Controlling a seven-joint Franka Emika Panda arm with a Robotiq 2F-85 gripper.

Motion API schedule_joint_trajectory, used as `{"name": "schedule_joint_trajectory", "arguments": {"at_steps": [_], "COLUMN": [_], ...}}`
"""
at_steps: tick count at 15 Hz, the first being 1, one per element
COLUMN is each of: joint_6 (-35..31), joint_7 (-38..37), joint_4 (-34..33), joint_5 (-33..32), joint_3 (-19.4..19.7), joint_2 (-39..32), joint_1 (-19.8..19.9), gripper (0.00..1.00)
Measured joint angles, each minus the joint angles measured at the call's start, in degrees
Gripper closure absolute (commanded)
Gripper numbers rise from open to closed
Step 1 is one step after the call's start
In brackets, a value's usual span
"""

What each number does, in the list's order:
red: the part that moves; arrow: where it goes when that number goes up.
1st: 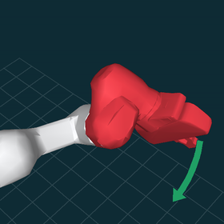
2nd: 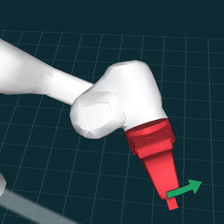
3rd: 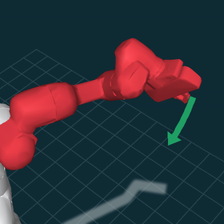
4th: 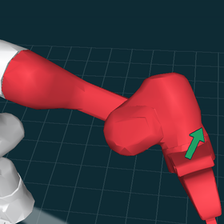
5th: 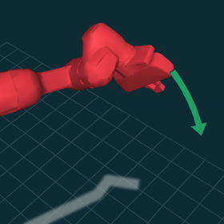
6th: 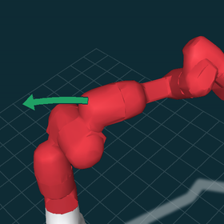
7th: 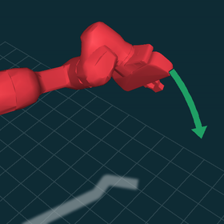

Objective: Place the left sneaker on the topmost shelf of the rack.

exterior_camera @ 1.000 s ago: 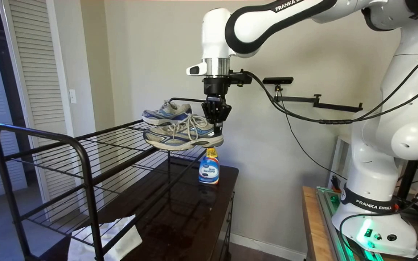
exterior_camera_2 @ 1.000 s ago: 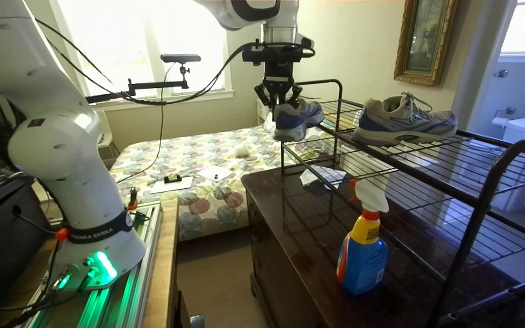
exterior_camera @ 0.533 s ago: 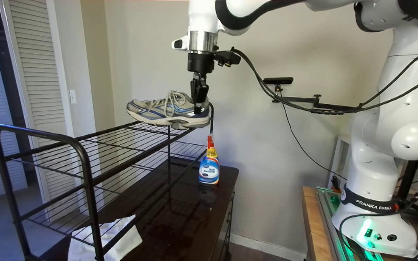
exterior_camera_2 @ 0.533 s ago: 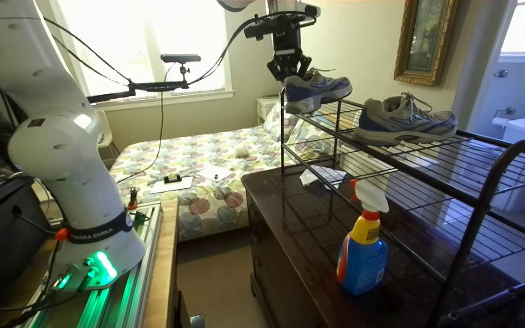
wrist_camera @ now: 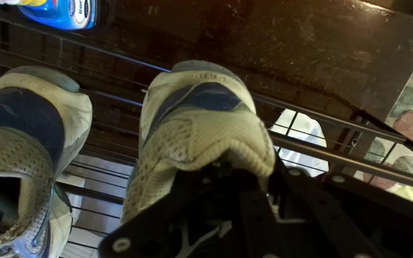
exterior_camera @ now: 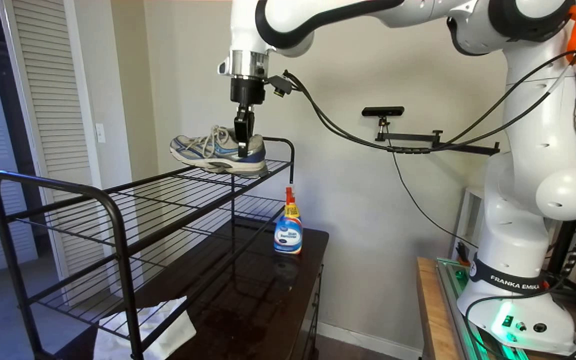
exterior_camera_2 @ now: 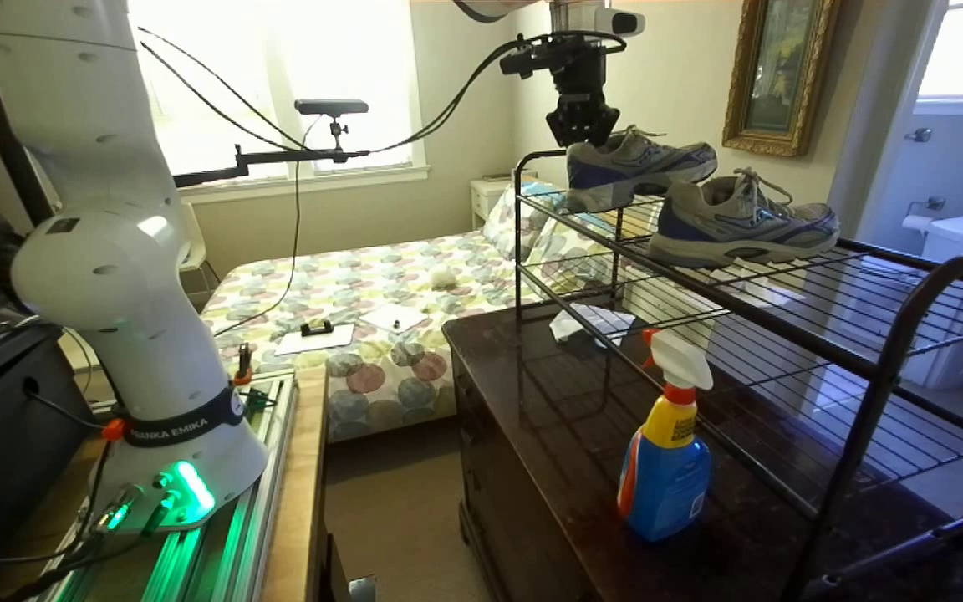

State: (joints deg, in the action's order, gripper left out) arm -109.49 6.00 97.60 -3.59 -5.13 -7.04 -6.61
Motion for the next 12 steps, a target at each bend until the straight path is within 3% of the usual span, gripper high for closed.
{"name": "schedule_joint_trajectory", "arguments": {"at_steps": [3, 7, 12], "joint_6": [0.07, 0.52, 3.65], "joint_7": [-1.19, -9.51, -14.46], "joint_4": [-0.29, -1.11, -5.61], "joint_5": [-0.50, -4.63, -5.48], "joint_3": [-0.03, 0.09, 0.01], "joint_2": [-0.40, -2.22, -6.16], "joint_1": [-0.02, -0.11, -0.51], "gripper": [0.97, 0.97, 0.97]}}
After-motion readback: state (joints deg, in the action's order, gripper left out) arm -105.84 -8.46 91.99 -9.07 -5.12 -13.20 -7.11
